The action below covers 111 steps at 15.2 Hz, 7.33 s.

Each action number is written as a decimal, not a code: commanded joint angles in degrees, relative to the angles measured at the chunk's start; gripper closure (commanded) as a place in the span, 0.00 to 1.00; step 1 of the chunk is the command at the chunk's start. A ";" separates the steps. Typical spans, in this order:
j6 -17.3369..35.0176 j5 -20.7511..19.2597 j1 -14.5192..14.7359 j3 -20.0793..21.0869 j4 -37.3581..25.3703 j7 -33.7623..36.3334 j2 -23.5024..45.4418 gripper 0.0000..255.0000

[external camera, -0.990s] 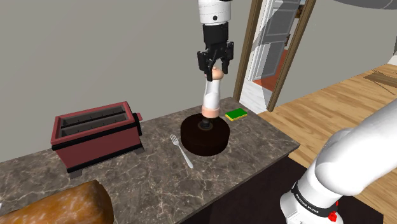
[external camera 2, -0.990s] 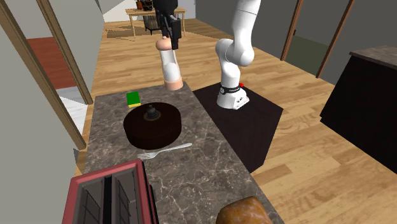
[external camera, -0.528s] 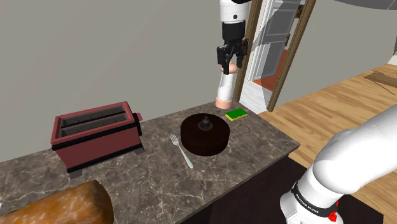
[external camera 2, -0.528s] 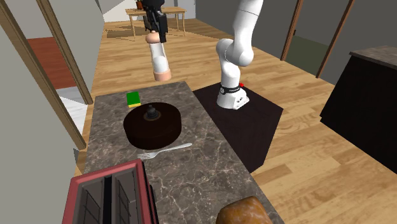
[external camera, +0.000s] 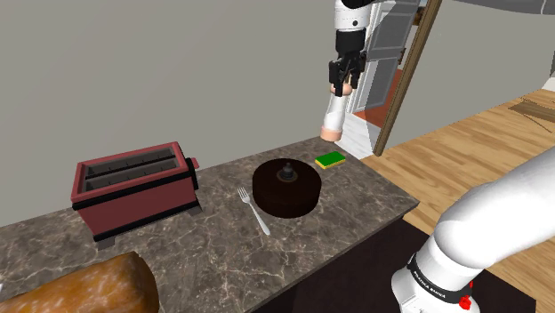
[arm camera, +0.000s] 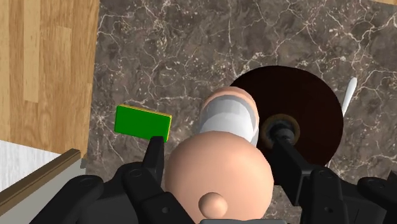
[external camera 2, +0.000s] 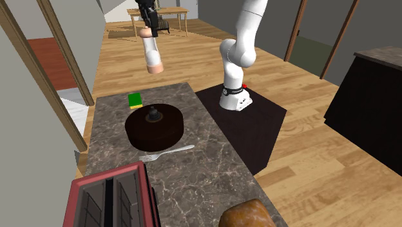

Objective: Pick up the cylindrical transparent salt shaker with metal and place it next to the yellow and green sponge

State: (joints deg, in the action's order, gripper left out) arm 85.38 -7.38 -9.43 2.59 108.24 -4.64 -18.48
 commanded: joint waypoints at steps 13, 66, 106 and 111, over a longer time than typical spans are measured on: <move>6.02 -2.88 -4.73 -8.08 -0.63 -11.73 4.79 1.00; 43.14 -3.13 -3.93 -8.11 7.71 17.81 36.44 0.00; 34.93 7.07 -7.10 -4.26 -4.16 12.32 47.95 0.00; 34.53 7.12 -6.99 -4.23 -5.56 12.46 48.92 1.00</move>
State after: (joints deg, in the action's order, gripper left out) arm 118.91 -0.22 -16.41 -1.66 102.10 7.81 27.59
